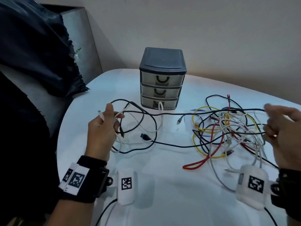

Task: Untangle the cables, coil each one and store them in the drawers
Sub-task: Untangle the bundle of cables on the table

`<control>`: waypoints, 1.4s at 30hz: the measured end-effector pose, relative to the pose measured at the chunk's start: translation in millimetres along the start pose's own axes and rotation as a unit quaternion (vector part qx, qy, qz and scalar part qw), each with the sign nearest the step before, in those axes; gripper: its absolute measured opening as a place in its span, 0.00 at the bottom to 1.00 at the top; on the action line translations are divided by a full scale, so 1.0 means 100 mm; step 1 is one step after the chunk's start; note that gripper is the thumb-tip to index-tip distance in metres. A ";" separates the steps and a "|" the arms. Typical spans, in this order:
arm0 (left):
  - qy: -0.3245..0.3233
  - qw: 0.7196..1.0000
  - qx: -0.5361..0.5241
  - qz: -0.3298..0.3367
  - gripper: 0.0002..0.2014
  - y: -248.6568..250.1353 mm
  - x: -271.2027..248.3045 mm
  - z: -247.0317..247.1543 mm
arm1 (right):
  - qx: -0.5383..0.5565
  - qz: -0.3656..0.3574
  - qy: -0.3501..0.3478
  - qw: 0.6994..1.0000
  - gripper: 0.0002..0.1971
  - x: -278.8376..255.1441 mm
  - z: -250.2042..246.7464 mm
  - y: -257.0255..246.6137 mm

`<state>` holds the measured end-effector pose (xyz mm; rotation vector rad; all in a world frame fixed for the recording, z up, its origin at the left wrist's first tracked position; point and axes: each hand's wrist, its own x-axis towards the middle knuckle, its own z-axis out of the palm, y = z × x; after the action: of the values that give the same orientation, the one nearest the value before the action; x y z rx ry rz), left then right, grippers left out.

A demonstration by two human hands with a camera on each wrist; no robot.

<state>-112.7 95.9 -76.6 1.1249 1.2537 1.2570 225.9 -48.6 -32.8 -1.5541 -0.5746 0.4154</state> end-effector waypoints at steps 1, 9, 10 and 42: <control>0.004 1.000 -0.009 -0.002 0.25 0.02 0.00 -0.01 | -0.139 -0.025 -0.023 0.990 0.07 -0.04 0.00 -0.02; -0.159 0.982 0.036 0.092 0.28 0.02 -0.23 0.22 | -0.292 -0.269 -0.230 0.888 0.19 -0.85 0.83 -0.08; -0.173 0.980 0.031 0.094 0.27 0.03 -0.25 0.22 | -0.287 -0.270 -0.262 0.881 0.20 -0.89 0.92 -0.01; -0.156 0.986 0.013 -0.063 0.10 0.01 -0.12 0.07 | -0.065 -0.065 -0.145 0.985 0.09 -0.56 0.70 -0.08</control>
<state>-104.5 84.6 -75.2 1.1899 1.0882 0.9317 139.6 -24.8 -34.6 -1.5802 -0.9401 0.5179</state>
